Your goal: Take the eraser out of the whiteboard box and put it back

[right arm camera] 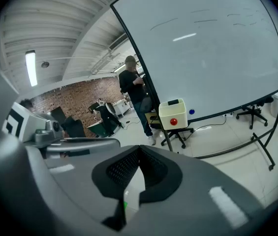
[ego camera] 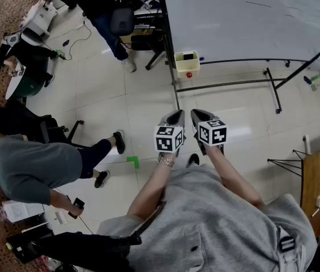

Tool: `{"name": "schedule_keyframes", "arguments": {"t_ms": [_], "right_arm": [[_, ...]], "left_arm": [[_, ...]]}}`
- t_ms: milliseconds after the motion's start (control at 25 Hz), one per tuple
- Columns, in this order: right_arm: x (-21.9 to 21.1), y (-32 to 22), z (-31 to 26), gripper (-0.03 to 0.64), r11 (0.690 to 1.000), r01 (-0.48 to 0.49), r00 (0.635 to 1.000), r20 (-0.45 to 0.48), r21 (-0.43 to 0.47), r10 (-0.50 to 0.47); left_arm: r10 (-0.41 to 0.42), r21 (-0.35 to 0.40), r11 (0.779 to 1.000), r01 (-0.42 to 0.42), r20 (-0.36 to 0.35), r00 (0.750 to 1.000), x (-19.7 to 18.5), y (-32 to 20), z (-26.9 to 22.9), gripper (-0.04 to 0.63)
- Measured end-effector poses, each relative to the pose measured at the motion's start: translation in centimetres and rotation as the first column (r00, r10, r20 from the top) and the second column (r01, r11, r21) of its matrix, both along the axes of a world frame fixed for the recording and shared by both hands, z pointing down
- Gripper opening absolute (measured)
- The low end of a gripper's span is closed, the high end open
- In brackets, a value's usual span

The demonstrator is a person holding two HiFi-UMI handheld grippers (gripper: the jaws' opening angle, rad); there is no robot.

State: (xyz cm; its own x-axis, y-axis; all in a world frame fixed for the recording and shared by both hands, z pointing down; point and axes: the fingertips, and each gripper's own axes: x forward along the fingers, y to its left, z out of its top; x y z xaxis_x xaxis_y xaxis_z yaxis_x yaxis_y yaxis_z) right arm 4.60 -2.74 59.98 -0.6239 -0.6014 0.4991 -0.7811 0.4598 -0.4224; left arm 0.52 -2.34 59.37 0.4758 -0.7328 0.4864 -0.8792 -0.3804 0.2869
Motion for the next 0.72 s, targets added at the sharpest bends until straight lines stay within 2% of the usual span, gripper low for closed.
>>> {"name": "schedule_keyframes", "arguments": {"t_ms": [200, 360, 560, 600, 720], "right_arm": [[-0.2, -3.0, 0.3, 0.005, 1.000, -0.015, 0.999, -0.033, 0.013, 0.015], [-0.6, -8.4, -0.3, 0.005, 0.997, -0.055, 0.997, -0.054, 0.049, 0.058], [-0.6, -16.5, -0.7, 0.008, 0.984, -0.119, 0.974, -0.175, 0.132, 0.141], [-0.5, -18.4, -0.6, 0.025, 0.981, -0.130, 0.965, -0.207, 0.143, 0.158], [-0.2, -23.2, 0.3, 0.154, 0.977, -0.156, 0.942, -0.276, 0.145, 0.191]], "left_arm": [[-0.029, -0.025, 0.999, 0.029, -0.010, 1.000, -1.8, -2.2, 1.0, 0.005], [0.001, -0.008, 1.000, -0.002, -0.020, 1.000, -2.6, -5.8, 0.9, 0.005], [-0.008, 0.024, 1.000, 0.009, -0.040, 0.999, -6.5, -11.5, -0.4, 0.005], [-0.014, 0.030, 0.999, 0.016, -0.047, 0.999, -7.3, -12.7, -0.6, 0.005], [-0.019, 0.024, 1.000, 0.021, -0.061, 0.998, -9.0, -14.9, -0.4, 0.005]]}}
